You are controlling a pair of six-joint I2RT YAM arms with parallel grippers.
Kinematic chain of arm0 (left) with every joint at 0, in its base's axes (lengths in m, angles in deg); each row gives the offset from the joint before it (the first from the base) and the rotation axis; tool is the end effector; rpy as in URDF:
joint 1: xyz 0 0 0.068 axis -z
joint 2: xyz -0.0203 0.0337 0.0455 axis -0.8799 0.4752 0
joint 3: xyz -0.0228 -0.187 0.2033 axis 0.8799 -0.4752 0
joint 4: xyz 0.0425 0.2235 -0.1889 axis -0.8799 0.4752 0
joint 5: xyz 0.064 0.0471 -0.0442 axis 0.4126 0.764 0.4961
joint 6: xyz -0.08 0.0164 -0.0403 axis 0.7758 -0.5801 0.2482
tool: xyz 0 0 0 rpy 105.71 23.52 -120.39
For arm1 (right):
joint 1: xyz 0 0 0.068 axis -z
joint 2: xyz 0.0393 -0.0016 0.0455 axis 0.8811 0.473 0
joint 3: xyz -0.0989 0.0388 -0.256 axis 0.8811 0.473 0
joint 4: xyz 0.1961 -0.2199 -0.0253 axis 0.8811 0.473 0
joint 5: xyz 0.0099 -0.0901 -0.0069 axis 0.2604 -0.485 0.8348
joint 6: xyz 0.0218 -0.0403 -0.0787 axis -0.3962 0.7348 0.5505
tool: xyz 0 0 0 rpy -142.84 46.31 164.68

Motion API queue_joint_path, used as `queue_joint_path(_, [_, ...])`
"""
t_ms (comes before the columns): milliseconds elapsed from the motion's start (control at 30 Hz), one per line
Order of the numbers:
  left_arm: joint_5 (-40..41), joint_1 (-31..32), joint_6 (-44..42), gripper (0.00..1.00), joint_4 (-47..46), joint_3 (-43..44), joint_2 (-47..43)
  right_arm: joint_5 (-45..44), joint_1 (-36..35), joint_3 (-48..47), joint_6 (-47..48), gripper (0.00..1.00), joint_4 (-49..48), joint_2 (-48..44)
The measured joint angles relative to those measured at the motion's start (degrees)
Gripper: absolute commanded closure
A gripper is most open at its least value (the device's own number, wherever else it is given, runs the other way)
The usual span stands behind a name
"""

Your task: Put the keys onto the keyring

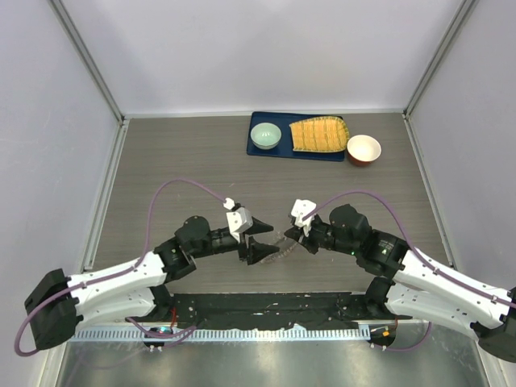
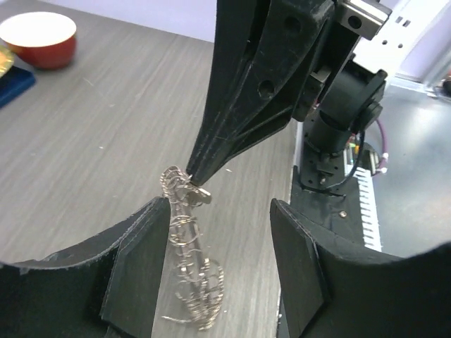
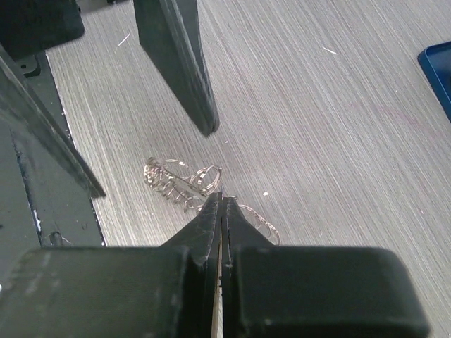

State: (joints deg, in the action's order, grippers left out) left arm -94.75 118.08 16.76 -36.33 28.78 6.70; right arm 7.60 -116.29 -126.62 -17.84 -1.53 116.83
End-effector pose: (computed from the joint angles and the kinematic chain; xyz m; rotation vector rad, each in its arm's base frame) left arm 0.1363 -0.2593 0.2375 0.9572 1.4498 -1.1794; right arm 0.1410 0.2166 0.2669 -1.1764 1.6220 0.6120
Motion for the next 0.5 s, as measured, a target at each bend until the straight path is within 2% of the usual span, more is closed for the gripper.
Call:
queue_joint_path(167, [1.8, -2.6, -4.0, 0.39, 5.1, 0.7, -3.2, 0.1, 0.0, 0.0, 0.4, 0.99, 0.4, -0.3])
queue_joint_path(300, [1.7, -5.0, -4.8, 0.37, 6.7, 1.0, -1.2, 0.1, 0.0, 0.0, 0.9, 0.99, 0.9, -0.3])
queue_joint_path(500, [1.6, -5.2, -5.0, 0.36, 6.7, 1.8, 3.1, 0.0, 0.0, 0.0, 1.0, 0.99, 1.0, -0.3])
